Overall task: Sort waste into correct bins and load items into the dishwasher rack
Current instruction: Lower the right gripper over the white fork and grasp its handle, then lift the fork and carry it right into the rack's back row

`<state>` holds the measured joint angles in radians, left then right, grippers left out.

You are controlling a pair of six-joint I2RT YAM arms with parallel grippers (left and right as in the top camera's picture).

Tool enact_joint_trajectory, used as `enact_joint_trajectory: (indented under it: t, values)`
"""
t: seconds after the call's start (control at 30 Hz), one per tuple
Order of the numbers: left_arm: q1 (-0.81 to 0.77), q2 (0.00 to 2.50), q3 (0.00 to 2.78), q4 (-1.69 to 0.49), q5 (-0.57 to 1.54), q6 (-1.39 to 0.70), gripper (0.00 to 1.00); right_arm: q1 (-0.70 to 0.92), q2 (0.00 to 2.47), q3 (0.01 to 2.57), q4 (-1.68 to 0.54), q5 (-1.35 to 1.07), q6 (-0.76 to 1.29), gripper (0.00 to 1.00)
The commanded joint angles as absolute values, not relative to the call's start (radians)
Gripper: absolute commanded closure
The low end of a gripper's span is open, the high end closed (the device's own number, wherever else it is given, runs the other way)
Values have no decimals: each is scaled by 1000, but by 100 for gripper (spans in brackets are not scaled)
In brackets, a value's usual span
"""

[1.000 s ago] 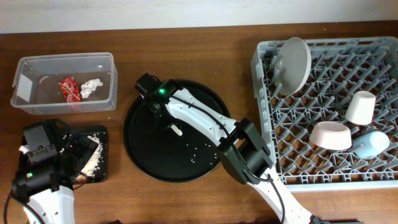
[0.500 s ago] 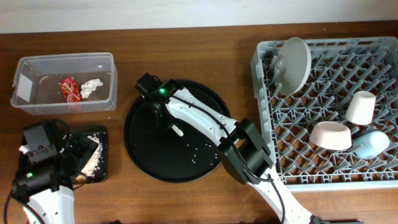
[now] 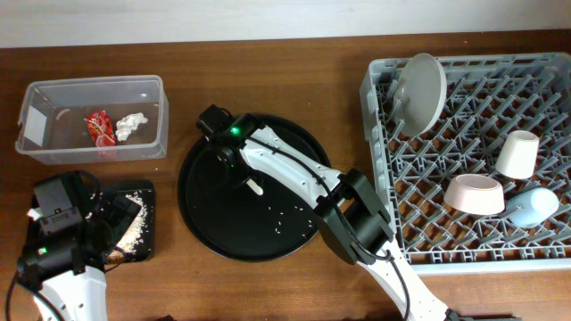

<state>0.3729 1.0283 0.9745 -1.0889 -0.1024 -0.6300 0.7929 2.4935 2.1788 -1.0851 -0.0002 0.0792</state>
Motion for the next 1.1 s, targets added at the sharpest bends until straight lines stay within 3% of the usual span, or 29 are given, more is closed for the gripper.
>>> enact_joint_trajectory:
  t: [0.0, 0.3, 0.5, 0.63, 1.07]
  values:
    - [378, 1021, 992, -1090, -110, -640, 1, 814, 2526, 2131, -1100, -19, 88, 88]
    - [378, 1021, 992, -1090, -110, -640, 1, 826, 2526, 2130, -1095, -19, 96, 83]
    - [378, 1021, 992, -1090, -110, -640, 1, 826, 2527, 2130, -1092, -18, 110, 96]
    - [378, 1021, 992, -1090, -110, -640, 1, 823, 2523, 2143, -1105, -18, 111, 96]
    - [378, 1021, 992, -1090, -110, -640, 1, 612, 2388, 2602, -1543, 3, 147, 96]
